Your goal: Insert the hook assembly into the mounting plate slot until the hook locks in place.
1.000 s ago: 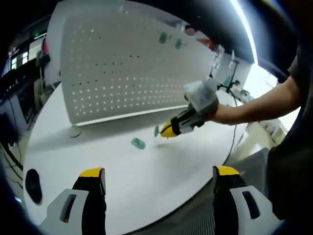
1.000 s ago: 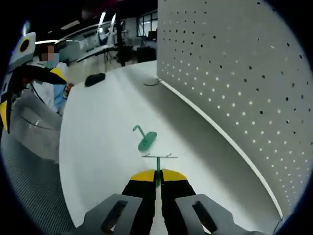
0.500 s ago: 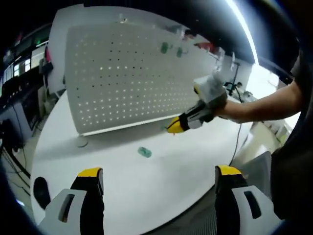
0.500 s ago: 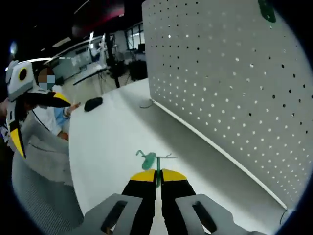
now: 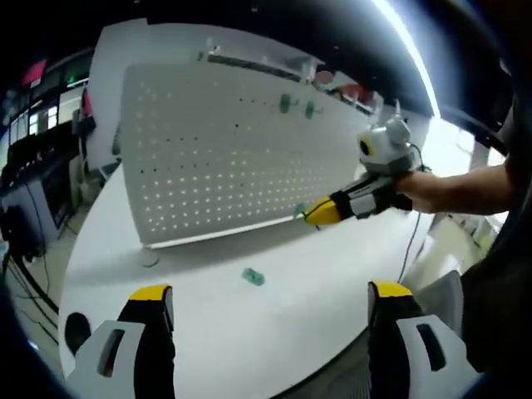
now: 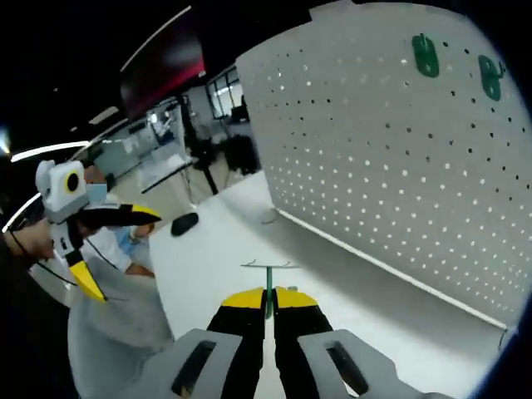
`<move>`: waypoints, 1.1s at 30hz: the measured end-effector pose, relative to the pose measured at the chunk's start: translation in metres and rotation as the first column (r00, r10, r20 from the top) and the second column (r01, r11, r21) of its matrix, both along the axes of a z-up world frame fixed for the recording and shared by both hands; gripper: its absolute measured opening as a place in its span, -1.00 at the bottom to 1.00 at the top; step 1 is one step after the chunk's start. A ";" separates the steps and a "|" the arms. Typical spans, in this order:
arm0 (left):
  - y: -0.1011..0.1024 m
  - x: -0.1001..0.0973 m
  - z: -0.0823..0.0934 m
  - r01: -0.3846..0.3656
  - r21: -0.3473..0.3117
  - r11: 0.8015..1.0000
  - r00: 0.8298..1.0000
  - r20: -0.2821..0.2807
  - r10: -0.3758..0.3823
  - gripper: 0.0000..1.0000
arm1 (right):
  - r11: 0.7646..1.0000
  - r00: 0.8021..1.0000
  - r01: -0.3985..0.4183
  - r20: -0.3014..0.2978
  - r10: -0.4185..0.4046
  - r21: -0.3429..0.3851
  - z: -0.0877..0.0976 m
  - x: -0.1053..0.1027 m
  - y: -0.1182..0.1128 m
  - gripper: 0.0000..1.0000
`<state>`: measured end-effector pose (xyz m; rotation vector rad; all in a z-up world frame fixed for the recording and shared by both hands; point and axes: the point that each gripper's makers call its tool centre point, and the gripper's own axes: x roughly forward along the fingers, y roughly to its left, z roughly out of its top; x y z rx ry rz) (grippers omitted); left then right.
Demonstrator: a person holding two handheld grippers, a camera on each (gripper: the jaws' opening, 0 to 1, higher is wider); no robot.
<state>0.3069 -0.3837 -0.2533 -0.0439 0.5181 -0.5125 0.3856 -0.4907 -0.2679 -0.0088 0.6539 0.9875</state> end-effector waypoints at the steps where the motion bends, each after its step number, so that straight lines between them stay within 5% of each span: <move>1: -0.001 0.001 0.003 0.003 -0.001 1.000 1.000 0.012 -0.003 0.96 | 1.000 1.000 0.005 -0.029 -0.005 0.029 0.004 -0.005 0.002 -0.99; 6: -0.006 0.006 0.012 0.019 -0.018 1.000 0.999 0.038 -0.018 0.83 | 0.998 0.999 -0.033 -0.016 0.034 0.052 0.017 -0.025 0.010 -0.99; 13: -0.025 0.011 0.028 0.092 -0.042 0.995 0.992 0.095 -0.088 0.51 | 0.984 0.986 -0.078 -0.133 0.099 0.157 0.026 -0.057 0.029 -0.99; 20: -0.037 0.008 0.037 0.169 -0.060 0.984 0.978 0.135 -0.160 0.00 | 0.958 0.947 -0.127 -0.257 0.195 0.257 0.038 -0.088 0.046 -0.99; 23: -0.038 0.007 0.040 0.182 -0.055 0.982 0.973 0.153 -0.172 -0.02 | 0.957 0.944 -0.122 -0.267 0.194 0.264 0.038 -0.088 0.047 -0.99; 33: -0.044 0.003 0.051 0.224 -0.075 0.972 0.959 0.196 -0.206 -0.16 | 0.928 0.890 -0.088 -0.390 0.237 0.362 0.043 -0.097 0.048 -0.99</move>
